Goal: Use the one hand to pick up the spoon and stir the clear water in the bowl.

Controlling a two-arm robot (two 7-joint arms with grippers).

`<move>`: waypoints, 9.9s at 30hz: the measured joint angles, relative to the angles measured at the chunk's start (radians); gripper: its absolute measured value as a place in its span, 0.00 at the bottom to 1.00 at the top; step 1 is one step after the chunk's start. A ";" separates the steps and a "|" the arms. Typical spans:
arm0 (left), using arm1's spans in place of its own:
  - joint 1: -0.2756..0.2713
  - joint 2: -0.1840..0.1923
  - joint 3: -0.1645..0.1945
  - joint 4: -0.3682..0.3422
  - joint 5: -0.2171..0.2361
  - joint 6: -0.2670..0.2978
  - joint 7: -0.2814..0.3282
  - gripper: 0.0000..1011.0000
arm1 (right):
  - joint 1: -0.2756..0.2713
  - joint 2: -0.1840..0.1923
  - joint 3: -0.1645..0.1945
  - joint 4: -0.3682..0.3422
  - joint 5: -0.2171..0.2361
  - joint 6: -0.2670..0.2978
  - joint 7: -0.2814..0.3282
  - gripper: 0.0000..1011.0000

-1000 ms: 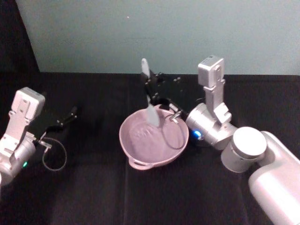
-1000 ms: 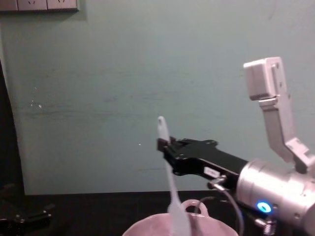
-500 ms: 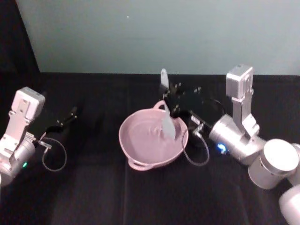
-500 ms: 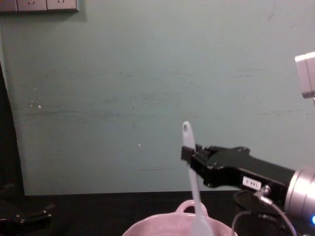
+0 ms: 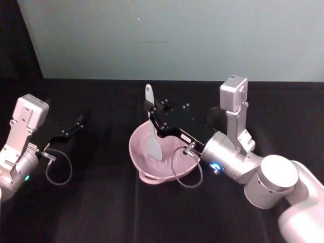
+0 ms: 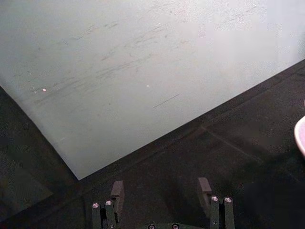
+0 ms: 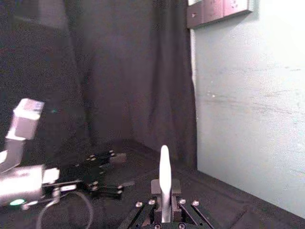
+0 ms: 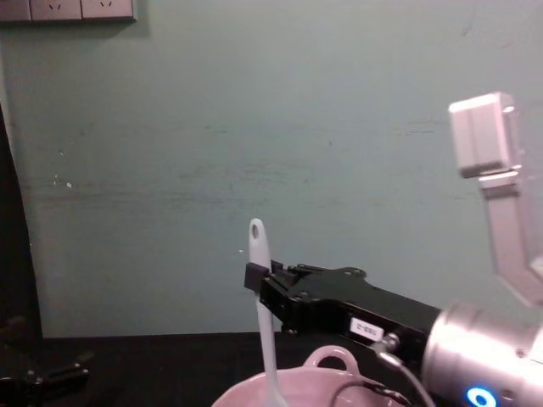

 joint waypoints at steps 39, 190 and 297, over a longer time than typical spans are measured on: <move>0.000 0.000 0.000 0.000 0.000 0.000 0.000 1.00 | -0.039 0.057 -0.001 -0.083 0.071 0.022 0.080 0.11; 0.000 0.000 0.000 0.000 0.000 0.000 0.000 1.00 | 0.068 -0.097 0.001 0.141 -0.081 -0.084 -0.056 0.11; 0.000 0.000 0.000 0.000 0.000 0.000 0.000 1.00 | 0.019 0.125 0.220 0.057 0.441 0.181 -0.112 0.11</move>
